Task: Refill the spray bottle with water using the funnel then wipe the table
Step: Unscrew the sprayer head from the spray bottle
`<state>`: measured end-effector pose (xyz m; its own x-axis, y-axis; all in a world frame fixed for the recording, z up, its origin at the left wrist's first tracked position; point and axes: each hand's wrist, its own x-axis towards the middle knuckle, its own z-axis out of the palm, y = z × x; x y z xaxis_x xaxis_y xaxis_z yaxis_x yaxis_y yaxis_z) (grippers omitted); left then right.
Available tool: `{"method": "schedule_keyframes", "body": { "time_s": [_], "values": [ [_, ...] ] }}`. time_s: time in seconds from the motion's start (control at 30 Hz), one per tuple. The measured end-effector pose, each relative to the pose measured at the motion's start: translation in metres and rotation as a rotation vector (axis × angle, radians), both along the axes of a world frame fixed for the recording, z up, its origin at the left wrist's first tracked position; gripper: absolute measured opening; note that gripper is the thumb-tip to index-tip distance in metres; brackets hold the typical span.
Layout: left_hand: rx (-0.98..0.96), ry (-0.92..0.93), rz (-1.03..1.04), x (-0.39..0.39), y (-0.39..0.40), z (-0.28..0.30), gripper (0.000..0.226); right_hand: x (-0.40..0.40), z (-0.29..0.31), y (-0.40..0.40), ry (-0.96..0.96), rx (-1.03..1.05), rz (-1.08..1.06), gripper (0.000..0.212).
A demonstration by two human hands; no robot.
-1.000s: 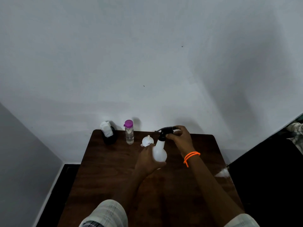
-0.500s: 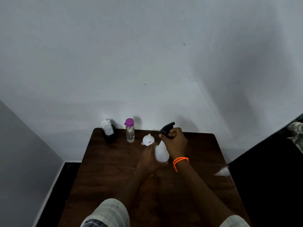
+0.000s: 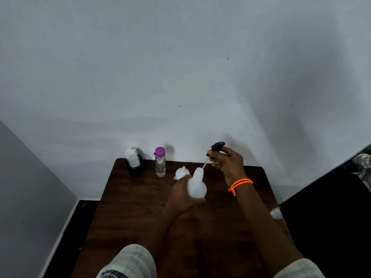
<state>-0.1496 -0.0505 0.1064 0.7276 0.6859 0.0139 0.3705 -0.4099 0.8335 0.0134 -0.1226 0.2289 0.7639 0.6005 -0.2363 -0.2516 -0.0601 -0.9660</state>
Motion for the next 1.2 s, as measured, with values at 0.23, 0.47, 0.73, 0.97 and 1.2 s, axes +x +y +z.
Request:
{"method": "schedule_keyframes", "body": {
  "time_s": [0.23,0.47,0.73,0.97,1.2],
  "values": [
    [0.007,0.038,-0.006,-0.002,0.004,-0.008,0.089,0.015,0.011,-0.011,0.153,0.107,-0.082,0.041],
    [0.011,0.077,-0.022,-0.007,0.005,-0.013,0.09,0.027,0.016,-0.019,0.21,0.178,-0.141,0.026],
    [0.02,0.123,-0.043,-0.013,0.007,-0.025,0.087,0.03,0.016,-0.019,0.222,0.234,-0.216,0.052],
    [0.021,0.091,-0.065,-0.02,0.009,-0.029,0.088,0.038,0.019,-0.019,0.168,0.209,-0.23,0.054],
    [0.157,0.012,-0.103,-0.03,0.014,-0.025,0.081,0.054,0.022,-0.023,0.095,0.139,-0.3,0.058]
  ]
}}
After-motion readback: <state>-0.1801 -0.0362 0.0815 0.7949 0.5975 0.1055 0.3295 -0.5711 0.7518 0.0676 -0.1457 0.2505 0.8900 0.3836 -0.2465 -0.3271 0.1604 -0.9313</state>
